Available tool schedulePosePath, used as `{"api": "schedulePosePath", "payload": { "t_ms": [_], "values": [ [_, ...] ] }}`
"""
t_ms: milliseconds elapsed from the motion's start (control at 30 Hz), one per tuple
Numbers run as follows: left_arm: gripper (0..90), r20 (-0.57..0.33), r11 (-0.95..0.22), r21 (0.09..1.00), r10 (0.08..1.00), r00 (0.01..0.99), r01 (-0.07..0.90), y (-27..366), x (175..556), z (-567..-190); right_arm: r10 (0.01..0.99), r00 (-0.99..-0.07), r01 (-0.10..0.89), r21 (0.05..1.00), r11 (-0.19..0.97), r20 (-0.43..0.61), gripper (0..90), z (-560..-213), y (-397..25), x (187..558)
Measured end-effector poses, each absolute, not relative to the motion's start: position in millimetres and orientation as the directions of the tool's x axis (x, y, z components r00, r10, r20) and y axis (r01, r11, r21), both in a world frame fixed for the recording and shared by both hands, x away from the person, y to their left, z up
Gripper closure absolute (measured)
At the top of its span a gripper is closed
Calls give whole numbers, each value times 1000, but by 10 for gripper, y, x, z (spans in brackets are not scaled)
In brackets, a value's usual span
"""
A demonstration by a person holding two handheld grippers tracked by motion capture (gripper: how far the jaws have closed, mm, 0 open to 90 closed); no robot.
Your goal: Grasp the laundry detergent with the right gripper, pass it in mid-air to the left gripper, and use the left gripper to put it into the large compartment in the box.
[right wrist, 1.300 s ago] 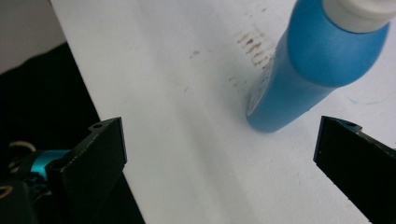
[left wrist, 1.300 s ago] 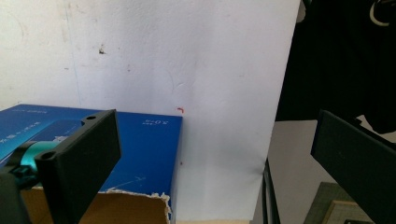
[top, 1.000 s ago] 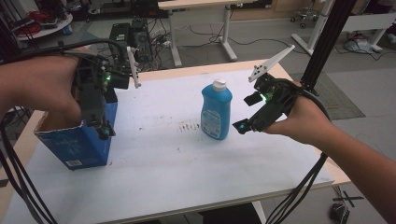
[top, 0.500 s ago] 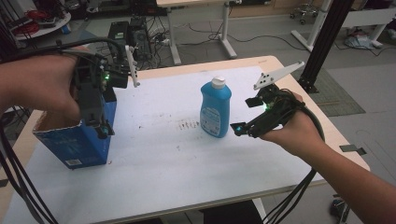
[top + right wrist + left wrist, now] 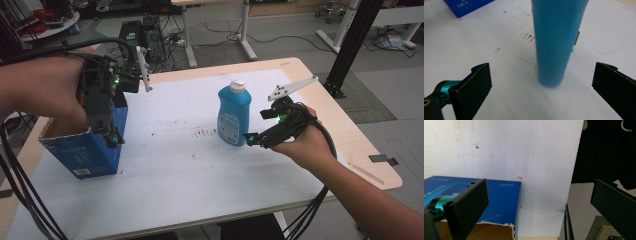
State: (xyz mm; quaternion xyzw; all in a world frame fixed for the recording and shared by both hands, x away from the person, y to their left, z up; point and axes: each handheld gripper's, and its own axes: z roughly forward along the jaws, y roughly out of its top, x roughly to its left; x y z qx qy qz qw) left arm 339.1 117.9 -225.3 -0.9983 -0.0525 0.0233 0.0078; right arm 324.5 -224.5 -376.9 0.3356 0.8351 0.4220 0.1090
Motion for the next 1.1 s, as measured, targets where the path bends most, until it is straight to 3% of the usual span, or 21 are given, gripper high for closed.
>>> {"api": "schedulePosePath", "payload": {
  "t_ms": [1100],
  "values": [
    [17, -36, -994, -8, 106, 994, 106, 1237, 3412, -2239, 705, -704, 450, 823, 347, 87, 17, -4114, -1949, 3586]
  ]
}}
